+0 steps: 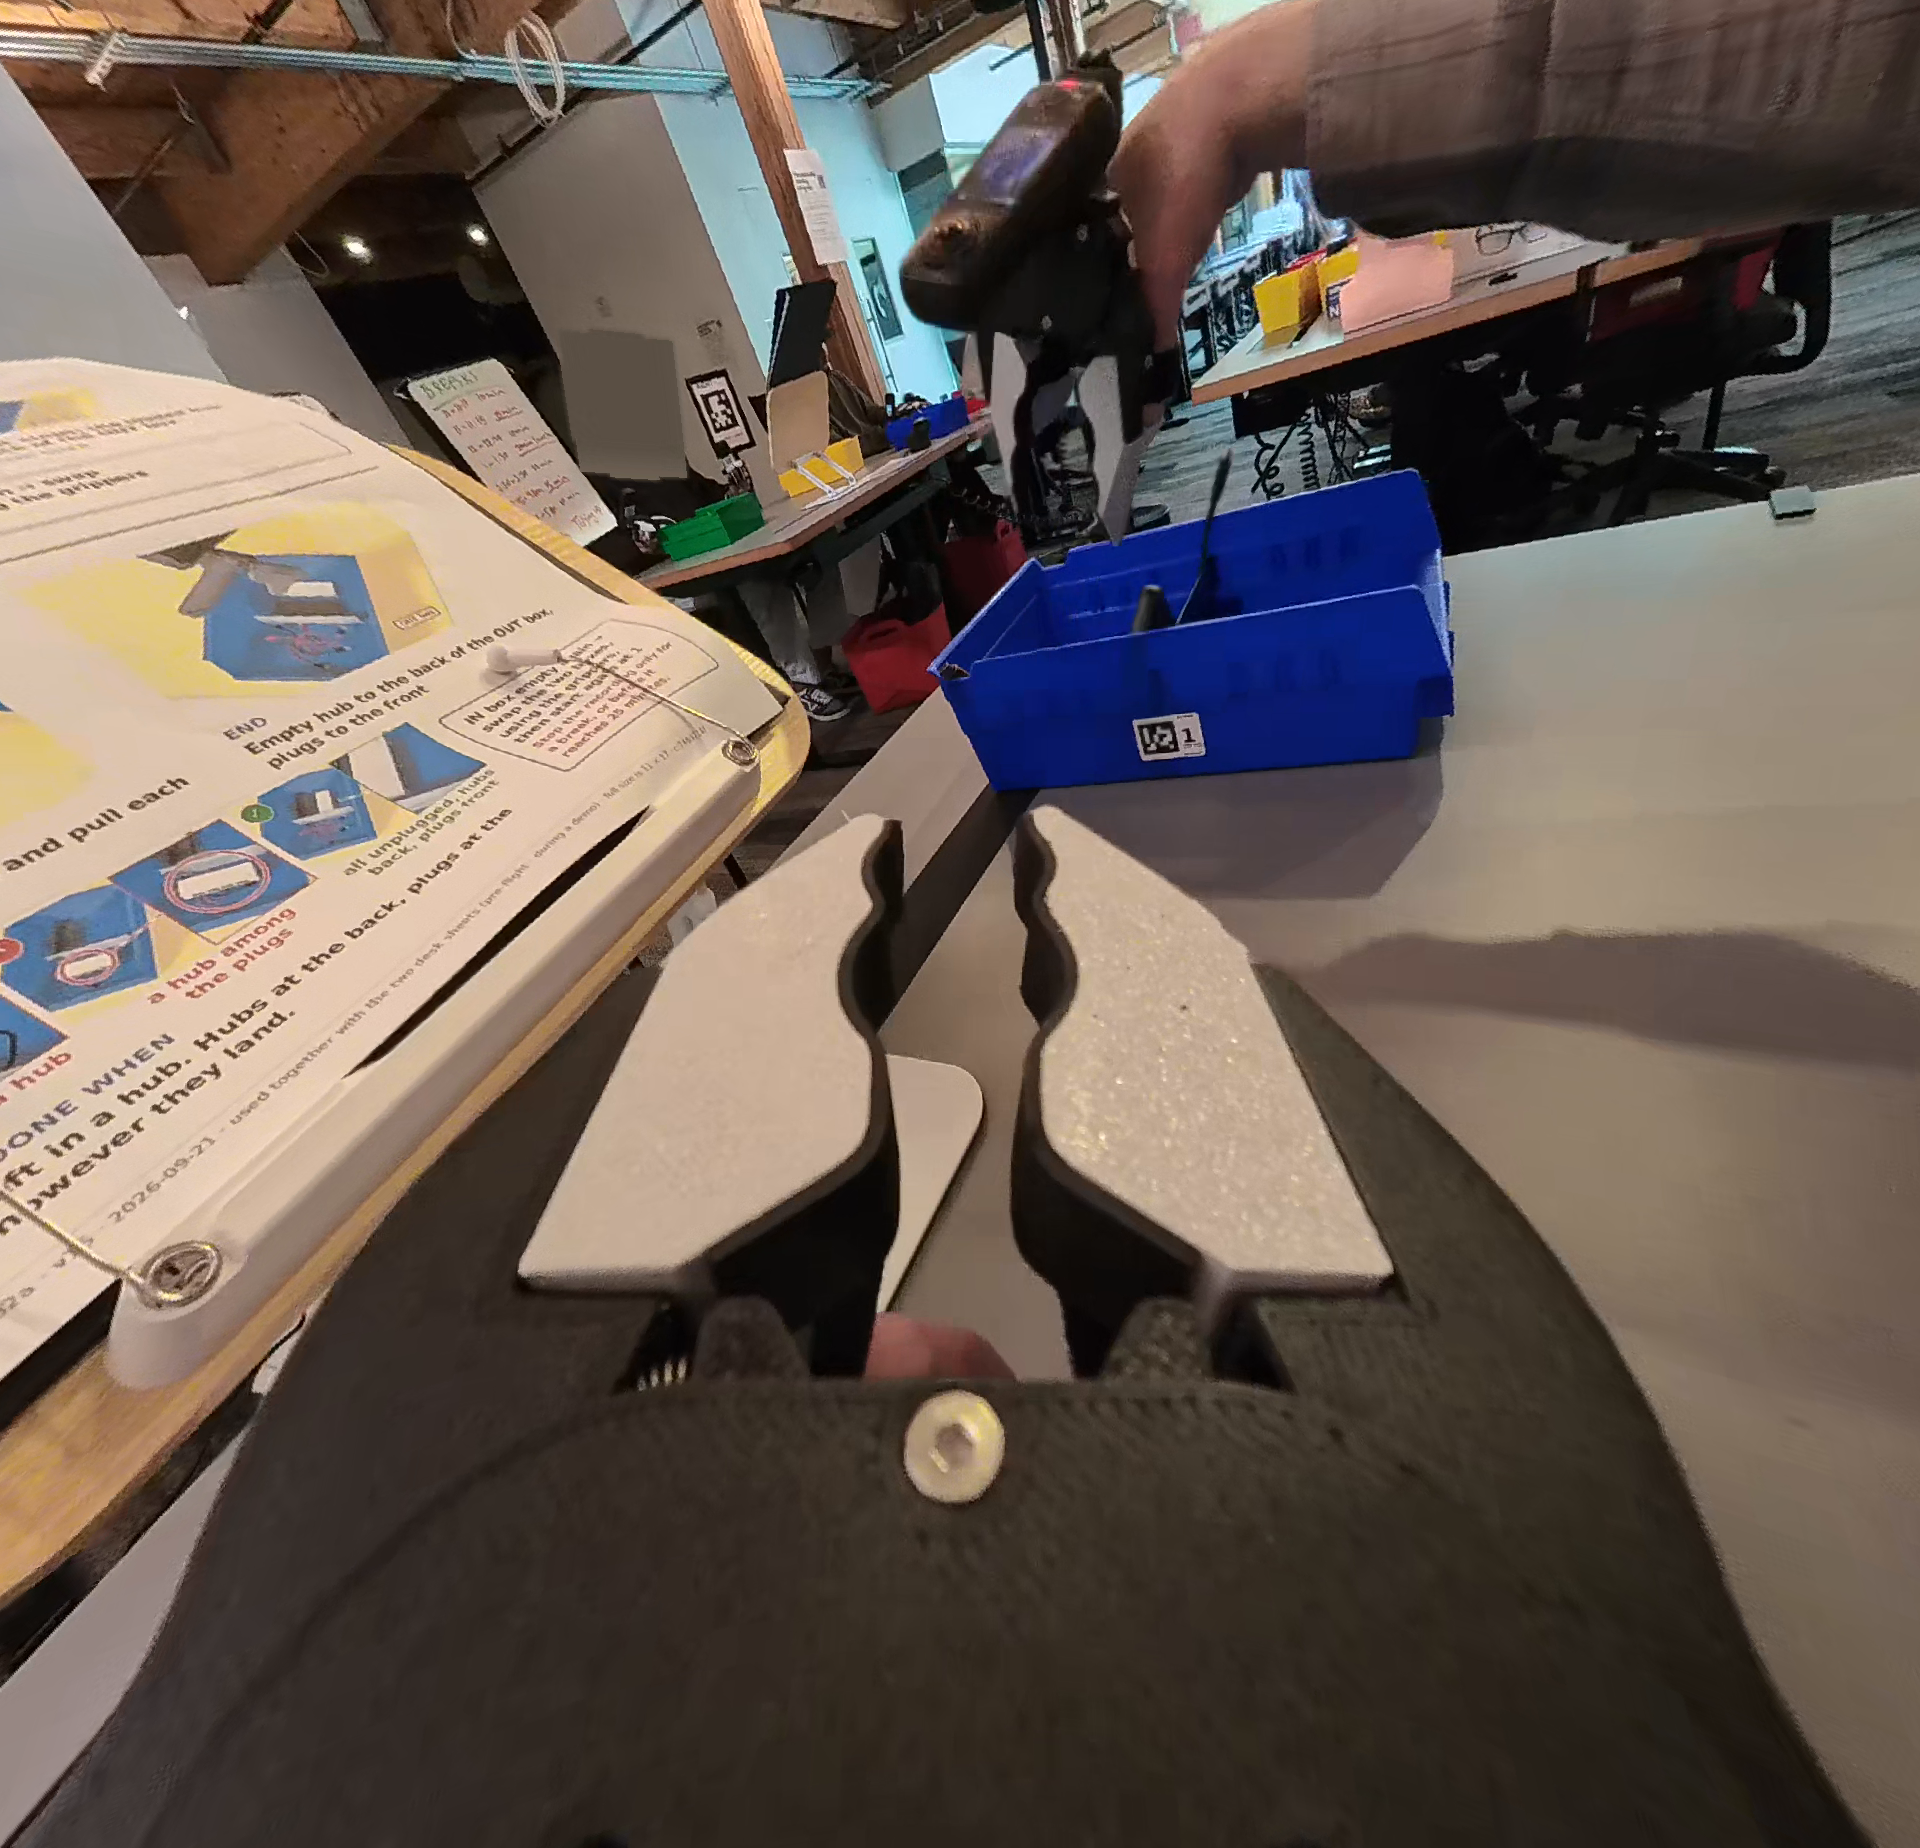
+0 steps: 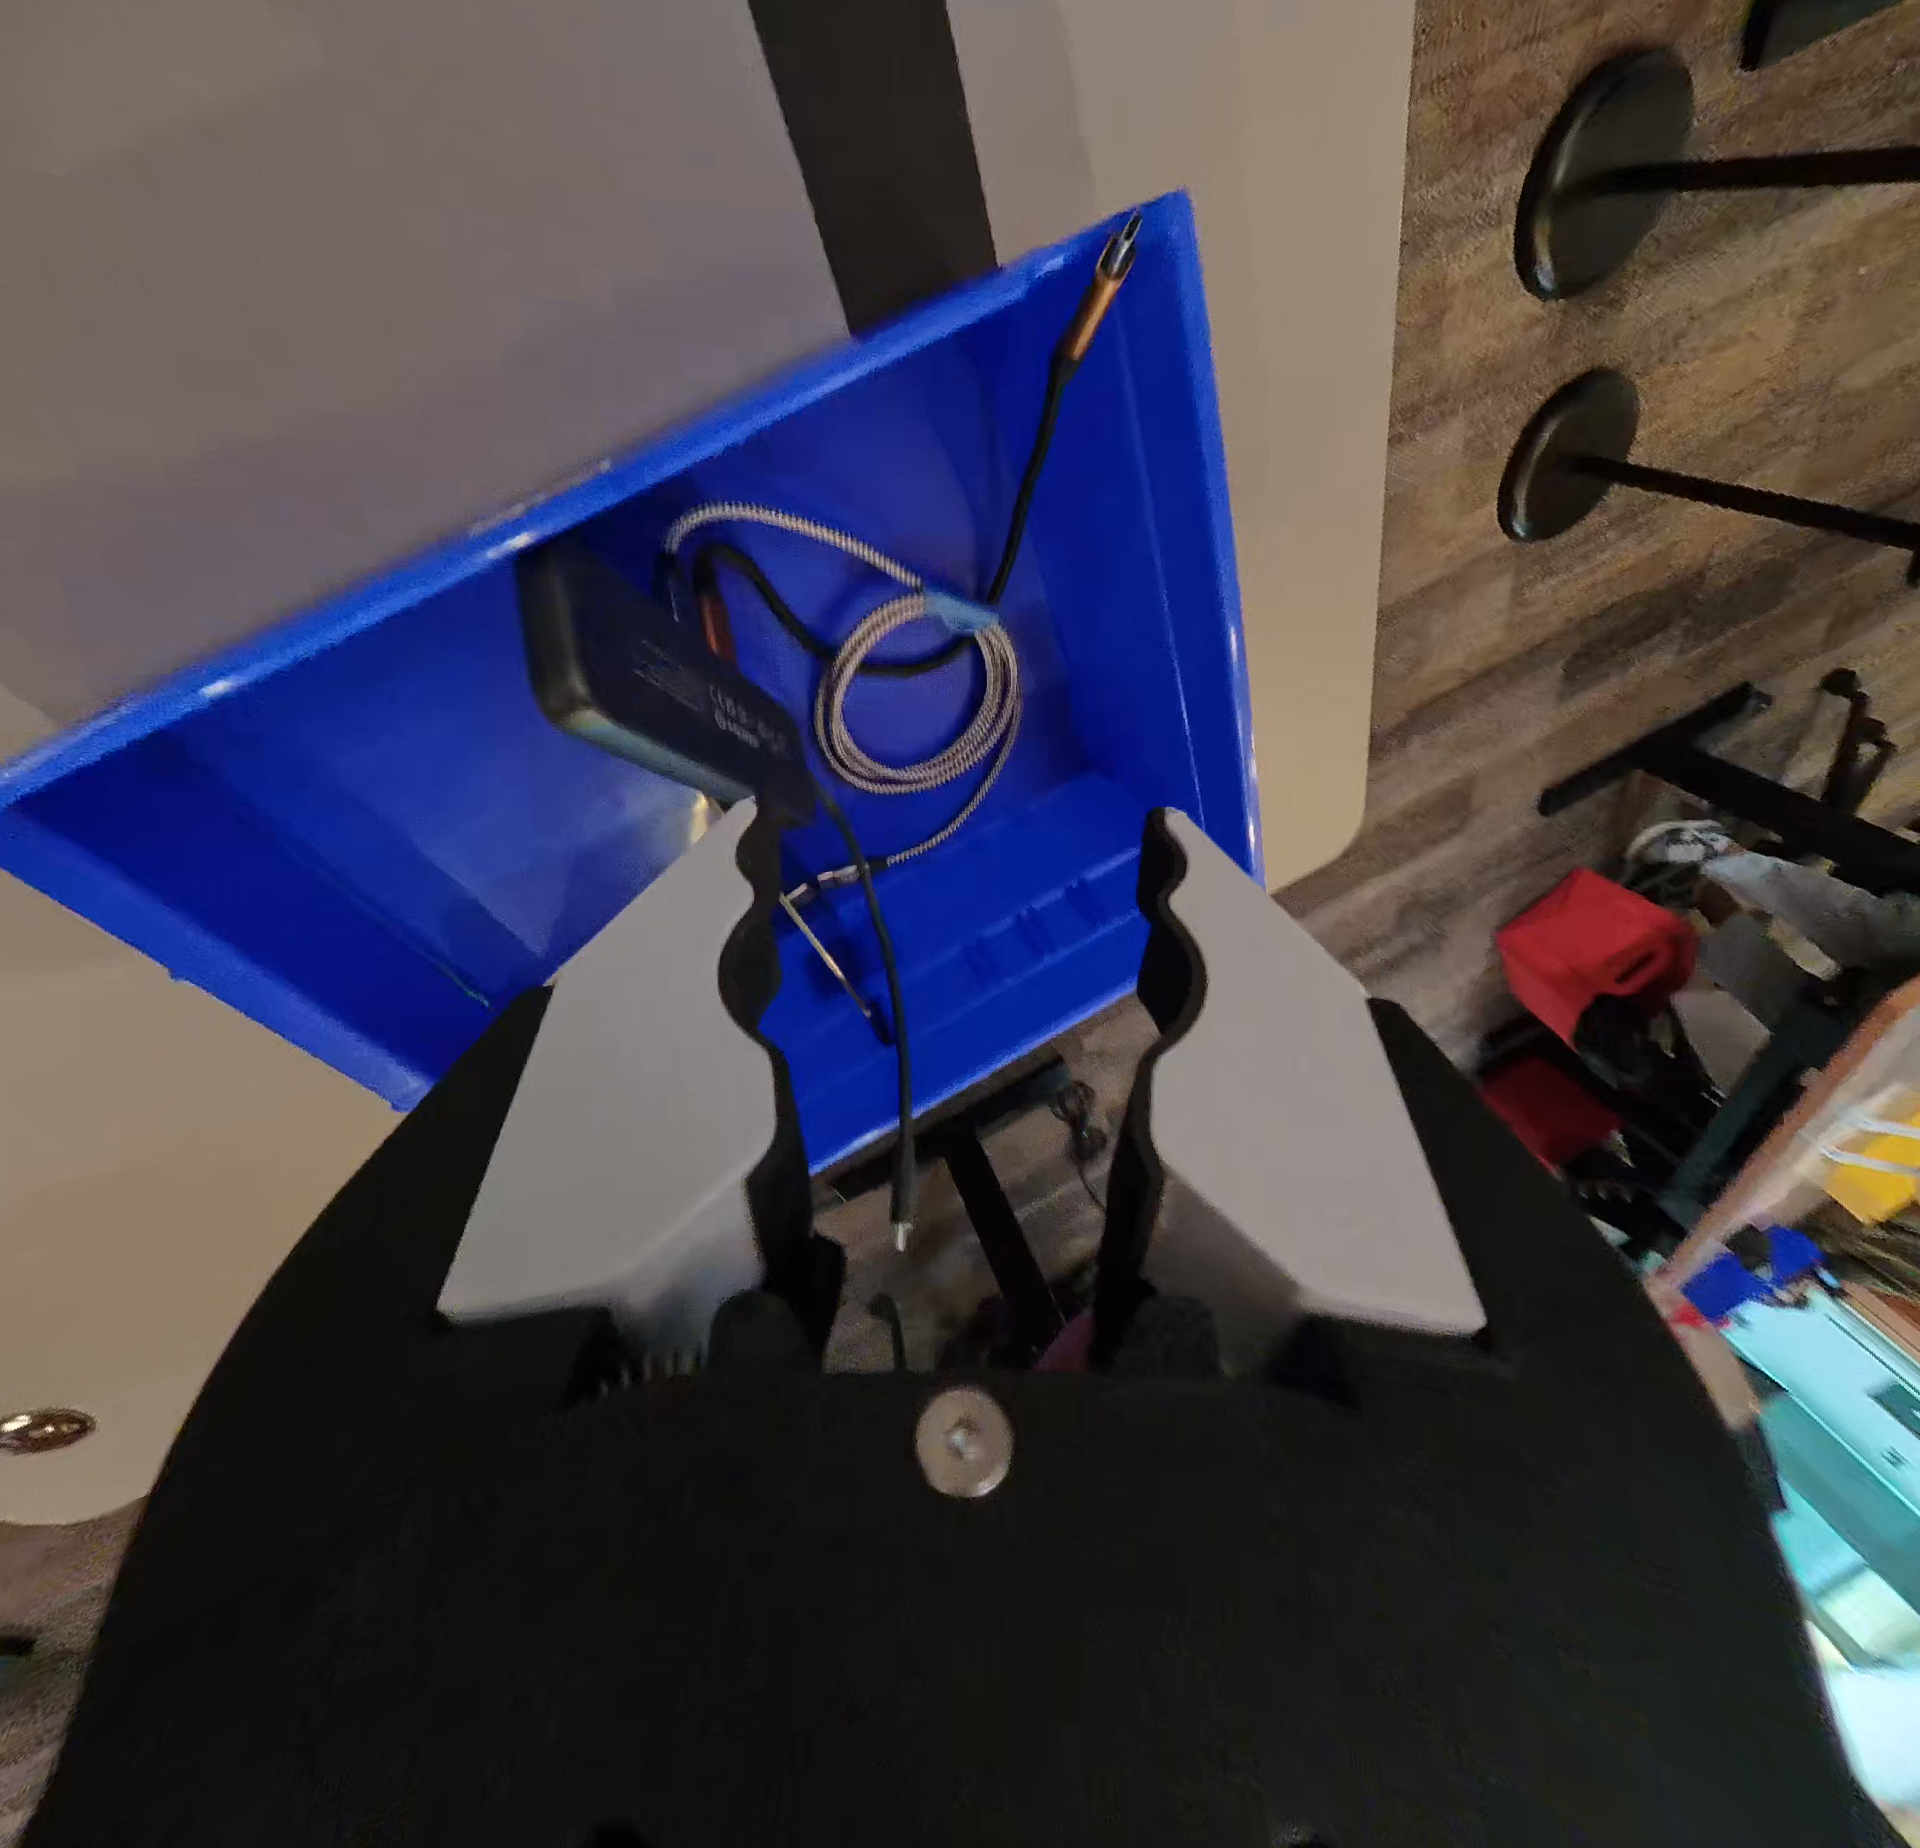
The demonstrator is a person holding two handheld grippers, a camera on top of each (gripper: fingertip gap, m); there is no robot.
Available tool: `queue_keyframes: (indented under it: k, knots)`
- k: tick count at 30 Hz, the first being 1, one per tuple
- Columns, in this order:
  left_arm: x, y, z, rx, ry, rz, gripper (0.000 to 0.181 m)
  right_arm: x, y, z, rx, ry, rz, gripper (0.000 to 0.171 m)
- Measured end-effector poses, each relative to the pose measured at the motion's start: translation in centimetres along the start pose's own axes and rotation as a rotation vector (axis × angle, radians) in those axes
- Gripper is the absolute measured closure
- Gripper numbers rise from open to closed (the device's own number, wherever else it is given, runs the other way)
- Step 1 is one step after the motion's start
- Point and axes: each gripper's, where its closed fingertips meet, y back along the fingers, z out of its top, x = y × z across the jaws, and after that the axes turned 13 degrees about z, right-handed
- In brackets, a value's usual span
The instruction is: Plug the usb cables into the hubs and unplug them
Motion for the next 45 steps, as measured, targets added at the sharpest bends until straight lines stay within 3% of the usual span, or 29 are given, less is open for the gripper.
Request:
queue_keyframes:
  k: [4,7,10,14,17,20,25,30,38,40,45]
  knots:
    - [0.0,0.2,0.8,-0.018,-0.007,0.002,0.161,0.4,1.7,0.2,-0.013,-0.017,-0.096,0.106]
    - [0.1,0.4,1.5,-0.033,-0.008,0.006,0.161,0.6,5.9,3.0,-0.160,-0.046,-0.242,0.109]
    - [0.0,0.4,1.9,-0.043,-0.018,0.013,0.161,2.9,12.4,9.0,-0.447,-0.033,-0.396,0.116]
    - [-0.1,0.3,2.4,-0.035,-0.049,0.041,0.160,9.8,21.7,17.9,-0.921,0.033,-0.493,0.125]
    - [-0.2,0.5,3.1,-0.047,-0.083,0.050,0.160,15.6,27.2,22.6,-1.308,0.020,-0.444,0.129]
    - [0.5,0.9,3.6,-0.049,-0.123,0.082,0.160,20.4,29.8,26.2,-1.630,0.024,-0.312,0.128]
    - [2.0,1.8,4.6,-0.063,-0.157,0.134,0.160,23.0,30.4,29.9,-1.839,0.054,-0.301,0.132]
    - [3.8,2.7,5.1,-0.064,-0.172,0.188,0.159,23.5,29.0,29.9,-1.971,0.047,-0.260,0.141]
    - [5.0,3.0,4.8,-0.033,-0.216,0.232,0.153,22.0,27.5,29.0,-1.926,0.018,-0.299,0.144]
    - [6.5,3.8,4.2,0.025,-0.344,0.298,0.148,21.6,27.2,28.5,-1.921,0.009,-0.295,0.143]
    - [11.7,7.6,5.6,0.111,-0.453,0.330,0.146,21.0,26.2,28.0,-1.865,0.017,-0.294,0.143]
